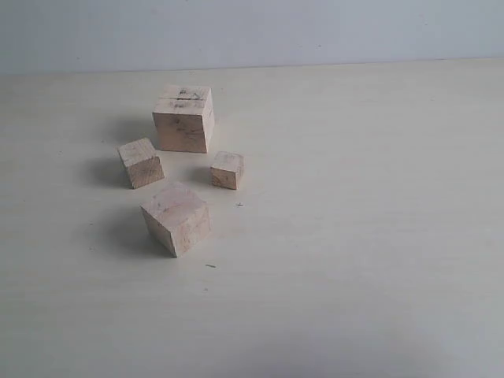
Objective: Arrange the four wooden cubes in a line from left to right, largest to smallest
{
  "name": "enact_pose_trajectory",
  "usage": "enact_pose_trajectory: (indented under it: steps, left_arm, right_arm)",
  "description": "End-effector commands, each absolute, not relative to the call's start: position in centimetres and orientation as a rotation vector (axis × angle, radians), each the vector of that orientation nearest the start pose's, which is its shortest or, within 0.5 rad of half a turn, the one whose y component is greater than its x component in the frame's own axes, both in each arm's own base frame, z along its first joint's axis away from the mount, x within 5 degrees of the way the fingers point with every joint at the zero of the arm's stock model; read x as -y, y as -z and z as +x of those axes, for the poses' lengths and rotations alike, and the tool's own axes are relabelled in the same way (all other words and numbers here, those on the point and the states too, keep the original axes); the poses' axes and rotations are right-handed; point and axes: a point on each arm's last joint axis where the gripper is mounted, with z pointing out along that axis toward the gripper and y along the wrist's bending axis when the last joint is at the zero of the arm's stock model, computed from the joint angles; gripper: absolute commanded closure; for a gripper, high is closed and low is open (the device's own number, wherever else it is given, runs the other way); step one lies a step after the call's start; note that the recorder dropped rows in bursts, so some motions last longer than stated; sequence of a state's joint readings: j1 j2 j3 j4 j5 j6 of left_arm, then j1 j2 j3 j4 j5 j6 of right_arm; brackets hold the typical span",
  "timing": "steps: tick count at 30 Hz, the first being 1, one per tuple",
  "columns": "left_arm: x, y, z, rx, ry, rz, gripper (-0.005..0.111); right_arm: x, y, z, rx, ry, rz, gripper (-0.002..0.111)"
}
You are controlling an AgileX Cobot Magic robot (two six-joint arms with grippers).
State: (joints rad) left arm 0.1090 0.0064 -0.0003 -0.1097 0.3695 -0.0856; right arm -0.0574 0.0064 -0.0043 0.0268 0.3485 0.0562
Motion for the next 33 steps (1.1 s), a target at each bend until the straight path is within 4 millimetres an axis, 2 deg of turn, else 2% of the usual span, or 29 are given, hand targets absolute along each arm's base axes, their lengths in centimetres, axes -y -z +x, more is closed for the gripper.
enact_pose_trajectory:
  steps: [1, 9, 12, 15, 23, 27, 33]
  left_arm:
    - [-0.2, -18.0, 5.3, -1.832, 0.092, -0.247, 0.107]
    - [-0.2, -18.0, 5.3, -1.832, 0.092, -0.247, 0.107]
    - [-0.2, -18.0, 5.3, -1.832, 0.092, -0.247, 0.107]
    - [-0.2, -18.0, 5.3, -1.832, 0.092, -0.247, 0.107]
    - [-0.2, -18.0, 5.3, -1.832, 0.092, -0.247, 0.107]
    - [-0.2, -18.0, 5.3, -1.832, 0.092, -0.247, 0.107]
    - [-0.2, -18.0, 5.3, -1.832, 0.092, -0.247, 0.107]
  right_arm:
    - [0.3, -18.2, 5.3, -1.822, -0.019, 0.123, 0.108]
    - [0.3, -18.6, 5.4, -1.781, -0.018, 0.121, 0.108]
    - [0.3, -21.1, 5.6, -1.497, -0.031, 0.123, 0.108]
    - [0.4, -22.3, 5.5, -1.370, -0.028, 0.118, 0.108]
    - [0.5, -23.8, 5.0, -1.196, -0.033, 0.120, 0.108]
    - [0.7, -24.5, 4.7, -1.096, -0.155, 0.223, 0.108]
    - [0.6, -28.3, 4.3, -1.096, -0.174, 0.219, 0.108]
